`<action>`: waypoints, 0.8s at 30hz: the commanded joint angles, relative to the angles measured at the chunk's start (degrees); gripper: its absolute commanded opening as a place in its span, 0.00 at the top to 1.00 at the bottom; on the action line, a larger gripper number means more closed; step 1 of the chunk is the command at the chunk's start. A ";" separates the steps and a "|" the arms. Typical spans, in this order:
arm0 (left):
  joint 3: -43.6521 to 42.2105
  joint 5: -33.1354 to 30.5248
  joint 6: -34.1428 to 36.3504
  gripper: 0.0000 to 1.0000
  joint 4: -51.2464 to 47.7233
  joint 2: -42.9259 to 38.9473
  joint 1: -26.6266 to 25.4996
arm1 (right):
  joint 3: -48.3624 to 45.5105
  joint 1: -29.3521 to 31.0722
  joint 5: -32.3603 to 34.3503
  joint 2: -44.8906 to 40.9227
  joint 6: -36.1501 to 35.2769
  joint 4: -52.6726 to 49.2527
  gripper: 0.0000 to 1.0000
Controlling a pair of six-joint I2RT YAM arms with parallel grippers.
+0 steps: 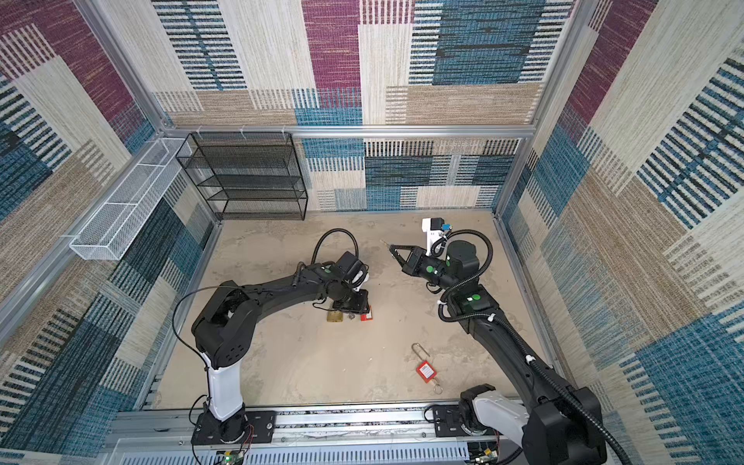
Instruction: Lock with the key
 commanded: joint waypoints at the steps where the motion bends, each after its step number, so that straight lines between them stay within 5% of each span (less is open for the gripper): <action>1: 1.07 -2.10 0.68 0.67 -2.20 0.52 0.03 | 0.41 -0.08 0.16 -0.38 -0.77 0.46 1.00; 24: 2.53 -2.86 -6.78 0.54 -3.38 0.96 -0.02 | -0.07 -0.43 0.15 -0.97 -0.77 0.72 1.00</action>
